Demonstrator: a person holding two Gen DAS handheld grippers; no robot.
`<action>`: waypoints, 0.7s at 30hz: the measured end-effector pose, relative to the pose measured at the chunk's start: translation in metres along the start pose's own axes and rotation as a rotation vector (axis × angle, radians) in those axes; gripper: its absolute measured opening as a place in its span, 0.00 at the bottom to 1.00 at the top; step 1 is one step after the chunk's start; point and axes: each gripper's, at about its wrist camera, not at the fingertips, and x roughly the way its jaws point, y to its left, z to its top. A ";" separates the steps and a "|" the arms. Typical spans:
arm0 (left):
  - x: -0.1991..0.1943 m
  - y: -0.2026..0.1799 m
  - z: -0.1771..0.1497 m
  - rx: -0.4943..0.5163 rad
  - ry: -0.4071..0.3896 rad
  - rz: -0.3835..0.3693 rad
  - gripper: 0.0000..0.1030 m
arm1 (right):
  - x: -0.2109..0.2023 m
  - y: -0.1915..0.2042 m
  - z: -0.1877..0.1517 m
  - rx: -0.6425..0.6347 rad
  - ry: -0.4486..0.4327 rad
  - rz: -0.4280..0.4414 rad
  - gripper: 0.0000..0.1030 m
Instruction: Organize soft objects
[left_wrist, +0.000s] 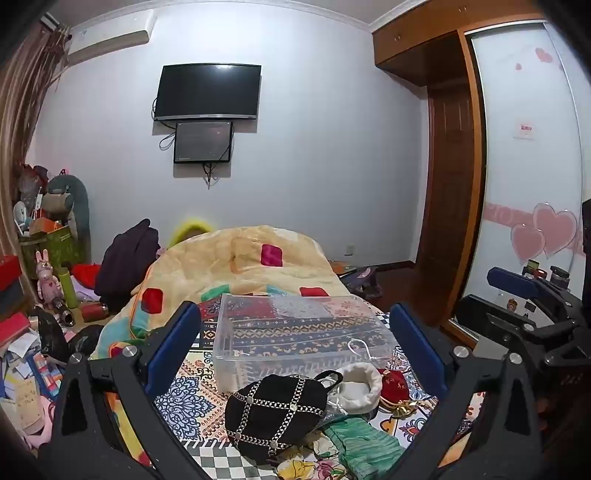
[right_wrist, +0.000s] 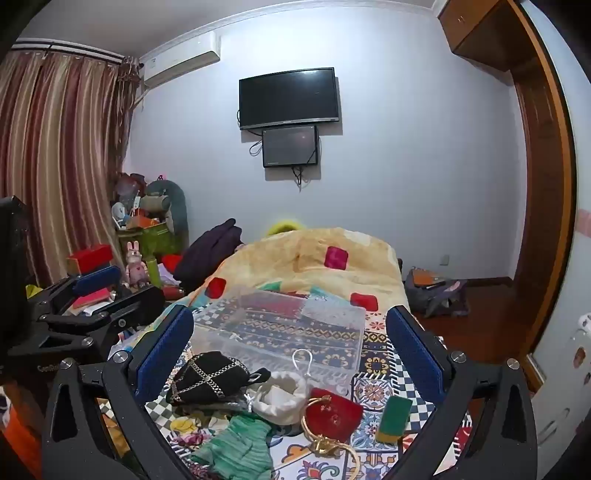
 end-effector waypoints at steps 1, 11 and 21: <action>0.000 0.001 0.000 0.000 -0.001 0.001 1.00 | 0.000 0.000 0.000 -0.002 0.000 -0.002 1.00; -0.009 -0.004 0.006 0.036 -0.022 -0.002 1.00 | -0.001 -0.002 -0.002 0.012 -0.004 -0.005 1.00; -0.007 -0.008 0.000 0.041 -0.032 0.003 1.00 | 0.001 -0.004 -0.001 0.014 0.006 0.001 1.00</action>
